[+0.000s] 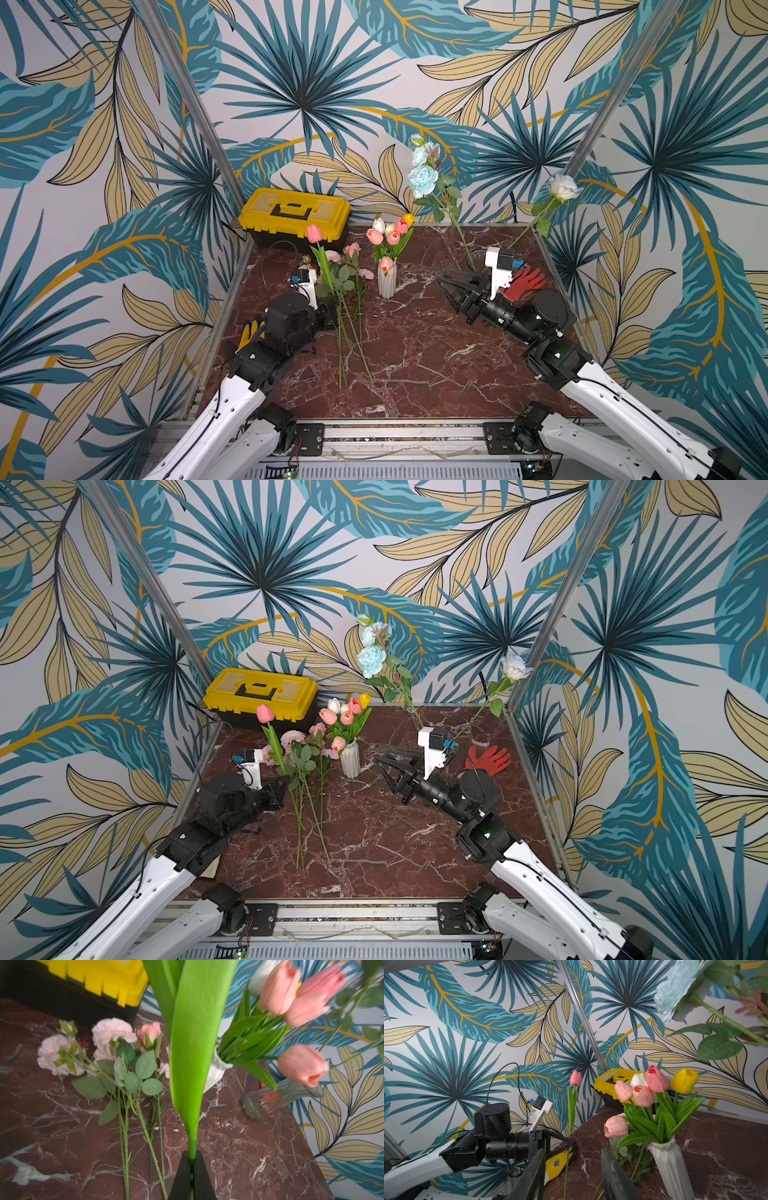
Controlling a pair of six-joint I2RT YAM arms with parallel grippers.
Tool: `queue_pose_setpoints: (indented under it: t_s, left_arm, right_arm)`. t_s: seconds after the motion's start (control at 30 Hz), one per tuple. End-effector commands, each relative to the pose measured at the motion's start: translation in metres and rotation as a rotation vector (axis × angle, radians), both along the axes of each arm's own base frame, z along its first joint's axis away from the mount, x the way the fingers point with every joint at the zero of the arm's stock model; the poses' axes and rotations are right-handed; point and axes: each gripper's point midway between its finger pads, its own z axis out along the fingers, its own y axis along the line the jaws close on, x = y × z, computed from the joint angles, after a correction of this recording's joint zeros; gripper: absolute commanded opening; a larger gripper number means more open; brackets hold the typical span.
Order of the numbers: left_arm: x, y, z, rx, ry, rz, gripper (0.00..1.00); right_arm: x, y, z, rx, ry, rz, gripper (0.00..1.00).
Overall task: Pick out pink flowers from the vase
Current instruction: Place the flower at the center of the board.
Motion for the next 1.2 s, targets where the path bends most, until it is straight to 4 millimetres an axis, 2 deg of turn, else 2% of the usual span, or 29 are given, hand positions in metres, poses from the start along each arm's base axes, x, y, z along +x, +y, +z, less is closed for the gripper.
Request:
queue_pose_setpoints:
  t_s: [0.0,0.2,0.43,0.63,0.83,1.17]
  left_arm:
    - [-0.005,-0.024,-0.030,-0.059,0.125,-0.108,0.00]
    - [0.002,-0.051,-0.077,-0.109,0.307,-0.183,0.00]
    - [0.015,-0.070,-0.099,-0.085,0.352,-0.204,0.00]
    - [0.013,-0.087,-0.123,-0.065,0.423,-0.196,0.00]
    - [0.017,-0.090,-0.142,-0.055,0.465,-0.165,0.00]
    - [0.024,-0.074,-0.165,0.011,0.536,-0.062,0.00]
  right_arm:
    - [0.000,-0.002,-0.005,-0.006,0.044,-0.012,0.45]
    - [0.002,-0.002,-0.010,-0.018,0.071,-0.020,0.45]
    - [0.003,0.000,-0.017,-0.041,0.085,-0.016,0.45]
    - [0.005,-0.001,-0.023,-0.049,0.095,-0.029,0.45]
    - [0.006,-0.003,-0.029,-0.057,0.100,-0.041,0.45]
    - [0.008,-0.004,-0.037,-0.084,0.114,-0.055,0.45]
